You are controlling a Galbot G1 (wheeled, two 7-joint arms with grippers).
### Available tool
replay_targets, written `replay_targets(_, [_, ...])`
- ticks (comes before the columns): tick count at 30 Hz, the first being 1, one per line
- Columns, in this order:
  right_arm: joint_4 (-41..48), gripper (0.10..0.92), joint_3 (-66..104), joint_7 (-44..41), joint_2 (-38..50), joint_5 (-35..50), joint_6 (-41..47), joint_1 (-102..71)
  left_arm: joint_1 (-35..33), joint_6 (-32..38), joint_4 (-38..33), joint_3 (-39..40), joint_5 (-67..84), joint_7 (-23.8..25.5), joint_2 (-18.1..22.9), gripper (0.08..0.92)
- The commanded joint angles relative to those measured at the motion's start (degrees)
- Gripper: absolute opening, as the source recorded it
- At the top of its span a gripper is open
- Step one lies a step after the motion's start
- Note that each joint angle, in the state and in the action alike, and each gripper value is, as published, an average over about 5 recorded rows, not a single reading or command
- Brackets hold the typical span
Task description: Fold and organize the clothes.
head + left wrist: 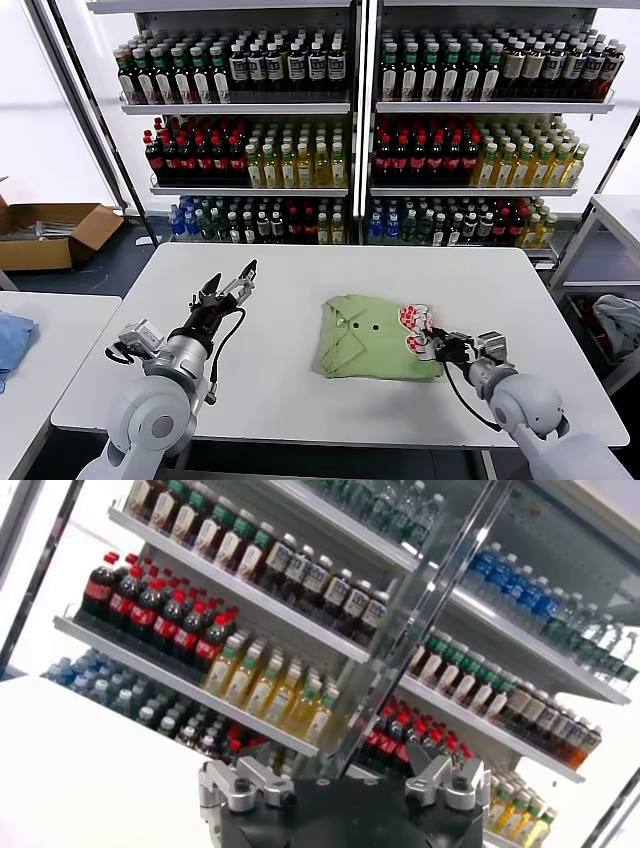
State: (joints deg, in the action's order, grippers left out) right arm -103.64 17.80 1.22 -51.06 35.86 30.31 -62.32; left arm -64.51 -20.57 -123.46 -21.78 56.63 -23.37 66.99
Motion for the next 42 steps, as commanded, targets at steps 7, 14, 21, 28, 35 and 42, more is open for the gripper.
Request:
replay_targets(7, [-9.38,0.492,7.89,-3.20,-3.33,-5.20,-17.27,-8.67,-3.98,-0.85,-2.36,-5.68,-4.79,5.98,-1.06,0.823])
replay_targets(14, [-14.12,0.682,19.41,-7.74,-10.33,-10.21,-25.32,-19.93,-12.35,0.91,-3.91,-16.37,-18.81,23.32,1.25,0.823])
replay_targets(21, [-17.50,0.816,30.05,-12.81,-15.61,-10.47,-29.50,-29.60,-18.31,6.59,-4.79,-21.06,-24.11,28.46,4.32,0.823])
replay_targets(28, [-17.04,0.823,39.04,-17.15,-21.21,-10.72,-31.30,-33.46,-23.64,15.77,-3.27,-21.76,-32.97,35.57,6.10,0.823])
replay_targets(35, [-16.93,0.823,38.18,-16.65,-20.13,-9.76,-32.05,-36.36,-24.39,17.08,-2.76,-21.06,-35.71,36.87,7.85,0.823])
replay_targets(42, [-17.52,0.823,34.58,-15.90,-20.04,-10.02,-31.93,-37.40,-25.71,19.40,-0.68,-20.78,-38.40,37.08,7.89,0.823])
